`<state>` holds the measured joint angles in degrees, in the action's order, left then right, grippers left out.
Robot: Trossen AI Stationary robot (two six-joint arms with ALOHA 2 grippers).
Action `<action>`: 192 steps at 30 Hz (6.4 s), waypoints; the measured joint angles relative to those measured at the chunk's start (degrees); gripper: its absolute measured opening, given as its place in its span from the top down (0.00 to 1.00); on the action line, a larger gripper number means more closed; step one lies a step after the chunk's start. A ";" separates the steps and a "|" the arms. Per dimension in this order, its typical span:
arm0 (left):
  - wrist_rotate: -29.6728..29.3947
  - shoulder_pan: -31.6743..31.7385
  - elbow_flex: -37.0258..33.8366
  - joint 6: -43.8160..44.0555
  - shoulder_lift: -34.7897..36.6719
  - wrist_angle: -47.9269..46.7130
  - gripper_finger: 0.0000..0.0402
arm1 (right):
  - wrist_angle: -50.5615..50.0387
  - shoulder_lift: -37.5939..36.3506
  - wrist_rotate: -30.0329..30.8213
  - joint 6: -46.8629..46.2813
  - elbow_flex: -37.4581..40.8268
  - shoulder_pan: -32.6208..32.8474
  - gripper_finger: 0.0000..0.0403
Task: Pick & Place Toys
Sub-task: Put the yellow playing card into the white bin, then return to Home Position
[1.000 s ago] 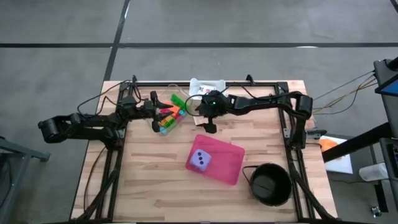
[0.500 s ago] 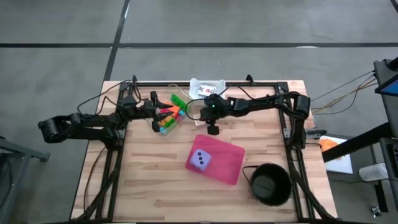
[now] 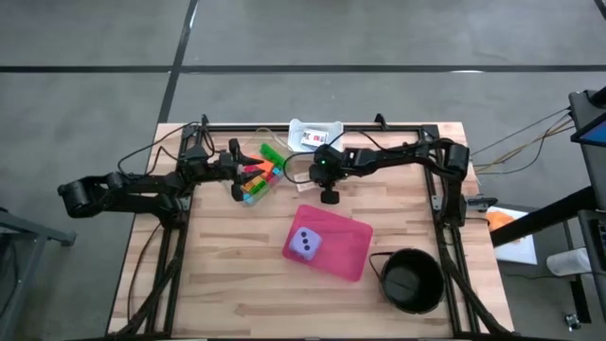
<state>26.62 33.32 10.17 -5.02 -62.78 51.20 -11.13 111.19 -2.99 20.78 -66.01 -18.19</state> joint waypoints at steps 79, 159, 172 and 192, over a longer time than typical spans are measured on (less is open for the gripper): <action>0.01 0.02 -0.02 0.09 0.00 -0.33 0.65 | -25.46 -1.83 5.76 -5.83 -1.00 -0.42 0.02; -0.01 0.00 -0.11 -1.14 0.02 -0.98 0.65 | -9.50 2.23 1.82 -2.33 -15.83 -14.65 0.26; -0.01 0.00 -0.11 -1.14 0.02 -1.36 0.65 | -13.93 3.53 2.54 -2.89 -18.87 -14.67 0.06; -0.03 0.00 -0.05 0.42 1.92 0.38 0.65 | 27.09 -8.83 -14.75 -7.88 -1.45 -11.53 0.39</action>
<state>26.59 33.32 10.13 -4.60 -60.87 51.58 15.96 102.35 -17.74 12.89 -67.46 -29.72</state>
